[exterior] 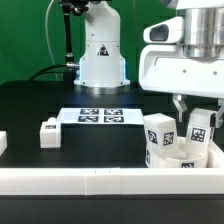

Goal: Assemble stool

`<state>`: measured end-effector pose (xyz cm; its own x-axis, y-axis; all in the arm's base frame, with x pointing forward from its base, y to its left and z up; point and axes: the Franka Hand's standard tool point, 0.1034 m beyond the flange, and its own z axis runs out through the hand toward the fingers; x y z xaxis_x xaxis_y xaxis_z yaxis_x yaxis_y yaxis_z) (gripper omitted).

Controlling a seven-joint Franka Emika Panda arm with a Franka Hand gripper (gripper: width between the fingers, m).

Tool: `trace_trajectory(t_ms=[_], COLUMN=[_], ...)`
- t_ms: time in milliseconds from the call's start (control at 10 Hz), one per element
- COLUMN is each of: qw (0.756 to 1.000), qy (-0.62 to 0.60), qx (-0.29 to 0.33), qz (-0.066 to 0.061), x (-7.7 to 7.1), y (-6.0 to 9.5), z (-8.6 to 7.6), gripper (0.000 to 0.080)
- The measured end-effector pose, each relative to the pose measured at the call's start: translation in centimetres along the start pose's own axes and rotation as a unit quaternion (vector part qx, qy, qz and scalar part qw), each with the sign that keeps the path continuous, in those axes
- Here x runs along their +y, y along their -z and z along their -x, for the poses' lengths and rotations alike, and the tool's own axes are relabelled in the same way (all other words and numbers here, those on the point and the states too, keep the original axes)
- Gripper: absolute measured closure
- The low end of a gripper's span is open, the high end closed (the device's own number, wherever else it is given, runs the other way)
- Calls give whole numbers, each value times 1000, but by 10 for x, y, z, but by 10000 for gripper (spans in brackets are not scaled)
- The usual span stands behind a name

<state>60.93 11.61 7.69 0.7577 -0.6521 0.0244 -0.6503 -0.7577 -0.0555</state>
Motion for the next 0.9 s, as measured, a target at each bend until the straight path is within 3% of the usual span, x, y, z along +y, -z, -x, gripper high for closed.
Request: trace_trajectory(t_ms=[100,400,600,900], qw=[1000,974,939,890], qy=[-30,-222,-338,-450], qx=[0,-1,-10,-30], qz=[0,-41,-66,-74], x=[0,5,6,6], y=[0,0,0,0], z=[0,-3,-6,-5], gripper=[461,461,461,461])
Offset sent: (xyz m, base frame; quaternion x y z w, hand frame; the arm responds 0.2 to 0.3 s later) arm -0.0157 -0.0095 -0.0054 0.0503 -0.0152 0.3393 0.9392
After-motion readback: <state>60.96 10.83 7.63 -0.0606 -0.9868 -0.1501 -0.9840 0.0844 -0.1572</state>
